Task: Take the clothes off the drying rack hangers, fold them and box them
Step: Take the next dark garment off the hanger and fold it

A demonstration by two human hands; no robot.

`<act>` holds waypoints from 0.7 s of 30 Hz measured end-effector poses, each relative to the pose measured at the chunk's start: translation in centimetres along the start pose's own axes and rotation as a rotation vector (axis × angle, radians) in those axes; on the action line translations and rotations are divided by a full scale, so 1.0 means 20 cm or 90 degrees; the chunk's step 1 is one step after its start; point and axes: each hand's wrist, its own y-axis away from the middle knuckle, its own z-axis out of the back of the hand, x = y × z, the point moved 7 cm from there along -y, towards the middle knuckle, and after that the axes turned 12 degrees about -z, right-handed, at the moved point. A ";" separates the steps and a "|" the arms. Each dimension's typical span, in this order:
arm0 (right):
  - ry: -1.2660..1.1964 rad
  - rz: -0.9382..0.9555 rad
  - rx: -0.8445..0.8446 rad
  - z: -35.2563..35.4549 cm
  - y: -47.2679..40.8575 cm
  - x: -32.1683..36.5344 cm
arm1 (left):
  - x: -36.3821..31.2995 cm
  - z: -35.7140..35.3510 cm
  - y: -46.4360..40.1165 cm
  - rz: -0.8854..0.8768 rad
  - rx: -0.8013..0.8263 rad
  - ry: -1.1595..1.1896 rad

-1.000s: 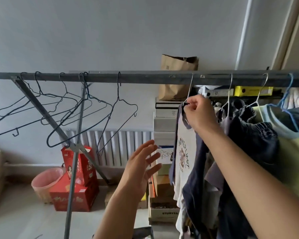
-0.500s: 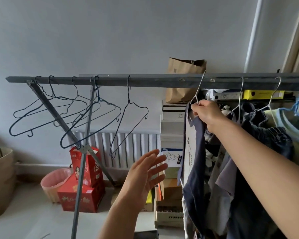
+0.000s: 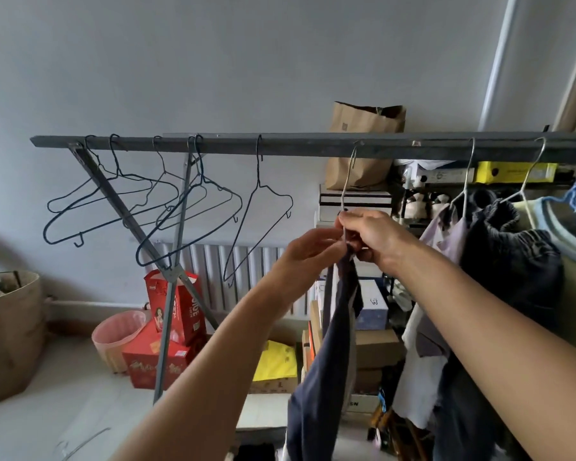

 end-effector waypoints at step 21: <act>-0.163 -0.032 -0.106 -0.21 0.00 -0.10 | -0.19 0.09 0.13 -0.057 0.118 -0.752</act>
